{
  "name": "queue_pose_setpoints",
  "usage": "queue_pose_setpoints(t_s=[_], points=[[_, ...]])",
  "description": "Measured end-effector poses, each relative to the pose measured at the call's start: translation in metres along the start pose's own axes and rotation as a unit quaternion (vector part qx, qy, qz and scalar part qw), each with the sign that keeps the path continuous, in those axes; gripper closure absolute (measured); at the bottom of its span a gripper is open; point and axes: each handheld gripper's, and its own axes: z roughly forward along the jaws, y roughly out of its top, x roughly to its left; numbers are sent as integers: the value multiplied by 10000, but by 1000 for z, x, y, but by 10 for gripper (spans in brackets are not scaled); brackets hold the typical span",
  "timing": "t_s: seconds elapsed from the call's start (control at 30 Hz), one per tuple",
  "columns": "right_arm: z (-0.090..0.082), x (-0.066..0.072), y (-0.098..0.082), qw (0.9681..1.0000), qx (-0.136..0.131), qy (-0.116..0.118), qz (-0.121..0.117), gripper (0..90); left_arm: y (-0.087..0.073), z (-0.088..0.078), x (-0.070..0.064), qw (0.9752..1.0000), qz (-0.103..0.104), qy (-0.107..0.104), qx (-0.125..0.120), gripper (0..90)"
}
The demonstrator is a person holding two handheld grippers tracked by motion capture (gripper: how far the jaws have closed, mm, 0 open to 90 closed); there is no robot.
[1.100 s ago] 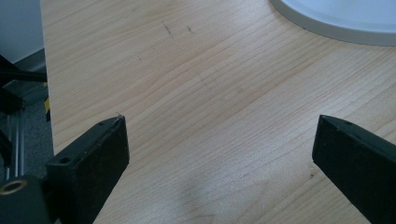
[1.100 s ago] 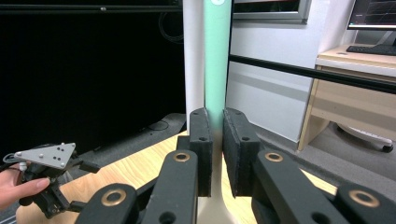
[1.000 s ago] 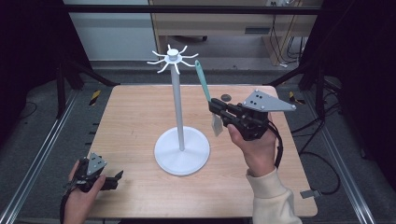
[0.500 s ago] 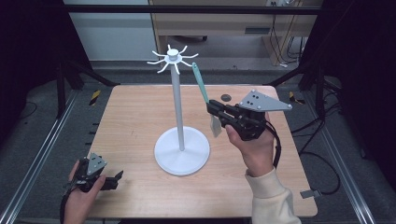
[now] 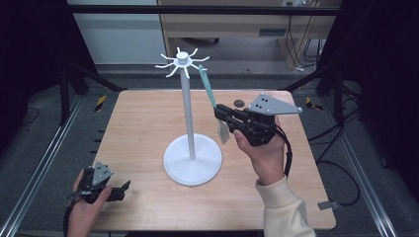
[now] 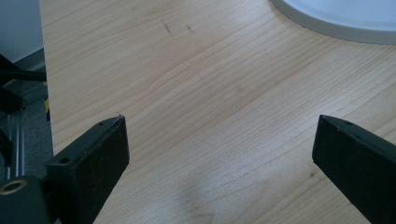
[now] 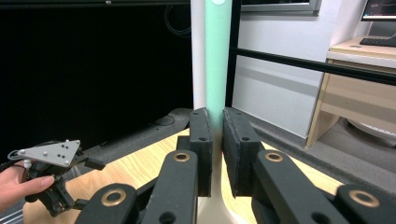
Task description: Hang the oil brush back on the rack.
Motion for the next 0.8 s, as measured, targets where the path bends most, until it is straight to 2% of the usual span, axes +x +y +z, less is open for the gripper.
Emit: queue_pose_setpoints(t_s=[0.8], points=[[19,-1,-4,10000,42,28,57,825,-1,0,0,10000,-26,-2,6,34]])
